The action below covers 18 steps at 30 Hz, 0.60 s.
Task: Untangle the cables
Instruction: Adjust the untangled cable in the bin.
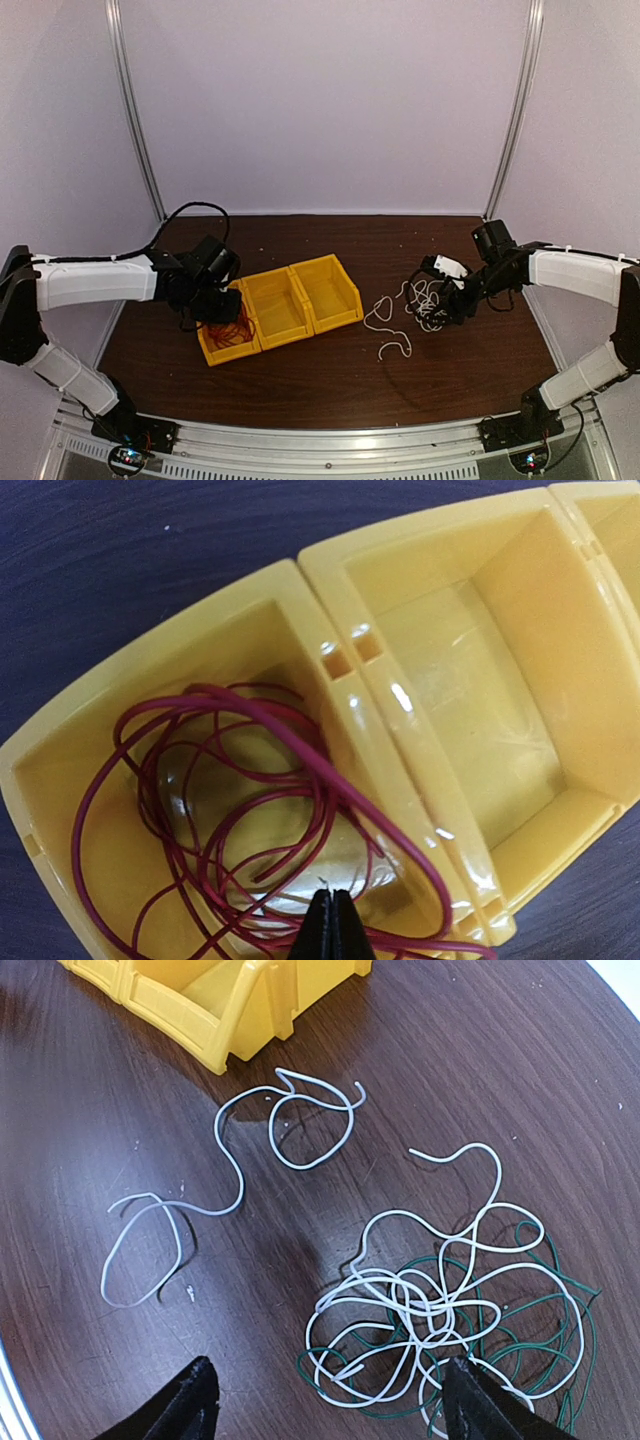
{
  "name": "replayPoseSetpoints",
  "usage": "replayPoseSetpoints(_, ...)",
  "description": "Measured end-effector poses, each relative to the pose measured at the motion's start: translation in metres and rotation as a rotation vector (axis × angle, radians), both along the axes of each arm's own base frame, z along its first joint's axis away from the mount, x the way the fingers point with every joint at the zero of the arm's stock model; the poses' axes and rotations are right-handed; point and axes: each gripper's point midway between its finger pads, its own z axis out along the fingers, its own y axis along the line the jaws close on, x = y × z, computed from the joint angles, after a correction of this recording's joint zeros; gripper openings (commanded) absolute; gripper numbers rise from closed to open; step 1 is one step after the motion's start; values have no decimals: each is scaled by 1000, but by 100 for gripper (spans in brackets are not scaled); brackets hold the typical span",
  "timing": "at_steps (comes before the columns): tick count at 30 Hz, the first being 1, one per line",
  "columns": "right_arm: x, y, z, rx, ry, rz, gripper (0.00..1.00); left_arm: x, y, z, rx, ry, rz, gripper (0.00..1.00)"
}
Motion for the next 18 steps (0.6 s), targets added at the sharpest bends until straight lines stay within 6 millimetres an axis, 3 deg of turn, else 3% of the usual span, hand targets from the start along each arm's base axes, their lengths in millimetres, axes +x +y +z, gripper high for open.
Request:
replayPoseSetpoints(5,0,0,0,0,0,0,78,-7,13,-15,48,18,12,0)
replayPoseSetpoints(9,0,0,0,0,0,-1,78,-7,16,-15,62,8,20,0)
replayPoseSetpoints(10,0,0,0,1,1,-1,78,-6,17,-12,63,-2,23,6)
replayPoseSetpoints(13,-1,0,-1,2,6,0,77,2,17,10,62,-58,17,33)
replayPoseSetpoints(18,-16,11,-1,14,38,68,79,26,9,81,20,-253,-19,55)
